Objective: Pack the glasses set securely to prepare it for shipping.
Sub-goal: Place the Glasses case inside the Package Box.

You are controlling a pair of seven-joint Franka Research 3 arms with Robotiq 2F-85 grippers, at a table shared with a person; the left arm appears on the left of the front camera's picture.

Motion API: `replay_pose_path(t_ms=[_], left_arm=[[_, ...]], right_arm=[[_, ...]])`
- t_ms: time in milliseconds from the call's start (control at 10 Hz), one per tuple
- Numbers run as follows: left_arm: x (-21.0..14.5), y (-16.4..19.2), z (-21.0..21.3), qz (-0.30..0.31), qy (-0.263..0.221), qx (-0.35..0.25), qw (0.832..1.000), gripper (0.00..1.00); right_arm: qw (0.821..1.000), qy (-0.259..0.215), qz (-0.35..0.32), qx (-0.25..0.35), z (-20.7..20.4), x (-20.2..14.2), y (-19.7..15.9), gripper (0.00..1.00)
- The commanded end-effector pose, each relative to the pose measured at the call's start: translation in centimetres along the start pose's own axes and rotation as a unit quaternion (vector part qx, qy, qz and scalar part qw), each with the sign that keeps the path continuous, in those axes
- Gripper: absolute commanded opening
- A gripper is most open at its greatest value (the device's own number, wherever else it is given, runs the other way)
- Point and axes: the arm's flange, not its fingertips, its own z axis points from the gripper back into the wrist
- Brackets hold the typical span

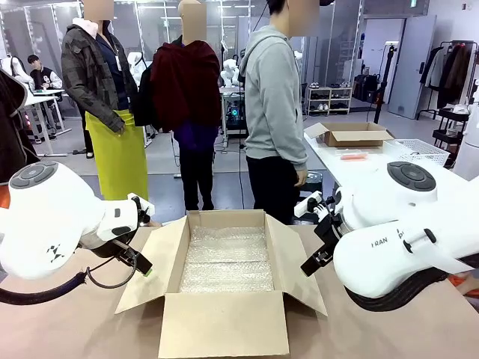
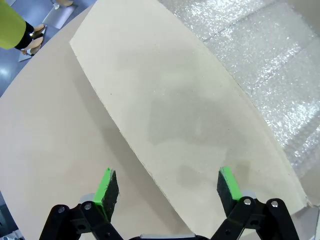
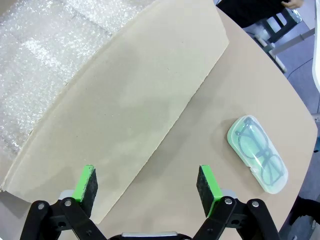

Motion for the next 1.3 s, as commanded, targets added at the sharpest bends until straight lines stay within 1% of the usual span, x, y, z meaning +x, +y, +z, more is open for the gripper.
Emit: replay_pose_path(t_ms=[0,100,200,300,400,500,600,700,800,900,1000,1100,1200], left_arm=[[0.0,0.0,0.0,0.0,0.0,0.0,1.0,1.0],[0.5,0.4,1.7,-0.007,0.001,-0.005,1.0,1.0],[1.1,0.9,3.5,-0.003,0.013,-0.005,1.0,1.0],[1.7,1.5,5.6,-0.004,0.028,-0.014,1.0,1.0],[2.2,1.7,7.5,-0.018,0.035,-0.029,0.999,1.0],[2.5,1.8,9.6,-0.023,0.038,-0.056,0.997,1.0],[2.4,1.7,11.6,-0.023,0.024,-0.069,0.997,1.0],[2.1,1.4,13.2,-0.03,0.008,-0.064,0.997,1.0],[1.8,1.1,14.6,-0.033,-0.004,-0.072,0.997,1.0],[1.6,0.6,16.0,-0.033,-0.017,-0.092,0.995,1.0],[1.3,0.1,17.2,-0.038,-0.028,-0.104,0.993,1.0],[0.9,-0.1,18.2,-0.036,-0.033,-0.115,0.992,1.0],[0.5,-0.1,18.9,-0.03,-0.027,-0.126,0.991,1.0]], right_arm=[[1.0,0.0,0.0,0.0,0.0,0.0,0.0,1.0],[1.0,-0.001,0.011,-0.009,1.0,0.4,-1.3,1.0],[1.0,0.002,0.027,-0.003,2.3,0.7,-2.8,1.0],[0.998,0.0,0.055,-0.015,4.2,0.8,-4.9,1.0],[0.997,0.011,0.069,0.015,5.5,0.8,-6.7,1.0],[0.995,0.031,0.09,0.017,6.5,0.8,-8.7,1.0],[0.992,0.042,0.116,0.029,7.1,0.8,-10.8,1.0],[0.992,0.038,0.114,0.035,7.3,0.9,-13.3,1.0],[0.99,0.053,0.127,0.018,6.7,1.1,-16.0,1.0],[0.987,0.065,0.143,0.035,6.0,1.2,-18.2,1.0],[0.977,0.083,0.183,0.066,5.4,1.0,-19.9,1.0],[0.97,0.082,0.206,0.095,5.1,1.1,-21.1,1.0],[0.966,0.077,0.221,0.108,4.7,1.3,-21.8,1.0]])
